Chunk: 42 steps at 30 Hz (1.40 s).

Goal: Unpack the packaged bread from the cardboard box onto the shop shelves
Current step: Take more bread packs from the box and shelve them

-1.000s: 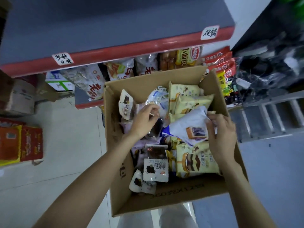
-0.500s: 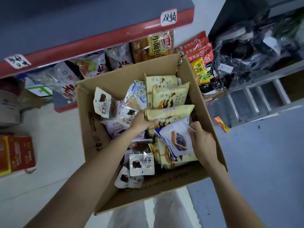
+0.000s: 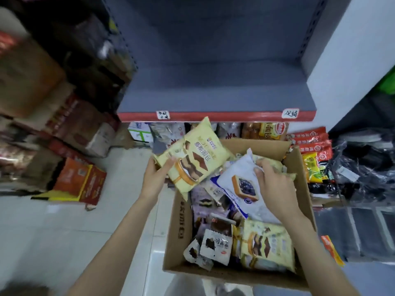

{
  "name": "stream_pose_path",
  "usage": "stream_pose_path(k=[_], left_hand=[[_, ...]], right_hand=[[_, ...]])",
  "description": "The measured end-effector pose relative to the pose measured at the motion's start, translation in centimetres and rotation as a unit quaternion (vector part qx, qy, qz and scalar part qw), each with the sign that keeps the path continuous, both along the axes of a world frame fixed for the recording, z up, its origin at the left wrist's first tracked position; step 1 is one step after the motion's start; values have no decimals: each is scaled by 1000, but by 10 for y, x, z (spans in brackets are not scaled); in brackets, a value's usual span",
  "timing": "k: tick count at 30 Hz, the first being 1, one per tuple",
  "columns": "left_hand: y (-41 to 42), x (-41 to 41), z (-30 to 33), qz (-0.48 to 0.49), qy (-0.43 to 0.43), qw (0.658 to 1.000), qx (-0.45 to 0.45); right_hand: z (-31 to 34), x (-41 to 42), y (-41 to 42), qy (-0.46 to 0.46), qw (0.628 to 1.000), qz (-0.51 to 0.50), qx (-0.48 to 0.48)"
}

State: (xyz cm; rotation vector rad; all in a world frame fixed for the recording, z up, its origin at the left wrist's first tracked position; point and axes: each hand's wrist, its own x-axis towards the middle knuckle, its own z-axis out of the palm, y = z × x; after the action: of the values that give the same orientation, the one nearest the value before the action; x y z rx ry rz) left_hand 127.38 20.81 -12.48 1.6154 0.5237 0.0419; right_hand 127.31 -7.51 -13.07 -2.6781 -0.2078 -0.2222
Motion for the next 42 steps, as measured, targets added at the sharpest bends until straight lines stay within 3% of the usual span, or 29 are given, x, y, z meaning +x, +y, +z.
stream_pose_path(k=[4,9,13,23,26,31,33,37,38,40,42], left_hand=[[37,-12,53,44,-54,996,-62],[74,-14,136,41,-199,977,-58],[94,3,196,71,-286,953,-66],[135,94,307,81,-383,918,-66],[156,127,329,76,-389,916,-60],[191,178,356,30,-381,922,-65],[204,198,365,1,-374,926,-58],[227,238,379,-68,-349,933,-51],[231,247,382,-85,-343,934,-44],[238,266,385,-111,-344,931,-41],[242,280,387,-132,-345,927,-61]], right_hand=[[74,36,33,-31,993,114,-30],[177,81,68,-95,980,177,0],[267,105,95,-221,952,210,22],[426,203,160,-500,861,91,3],[451,234,177,-533,842,80,-38],[424,288,209,-474,823,155,-273],[404,307,214,-444,837,163,-276],[407,318,233,-505,840,41,-193],[414,311,246,-479,867,45,-131],[426,295,282,-343,934,78,58],[430,295,318,-173,961,111,183]])
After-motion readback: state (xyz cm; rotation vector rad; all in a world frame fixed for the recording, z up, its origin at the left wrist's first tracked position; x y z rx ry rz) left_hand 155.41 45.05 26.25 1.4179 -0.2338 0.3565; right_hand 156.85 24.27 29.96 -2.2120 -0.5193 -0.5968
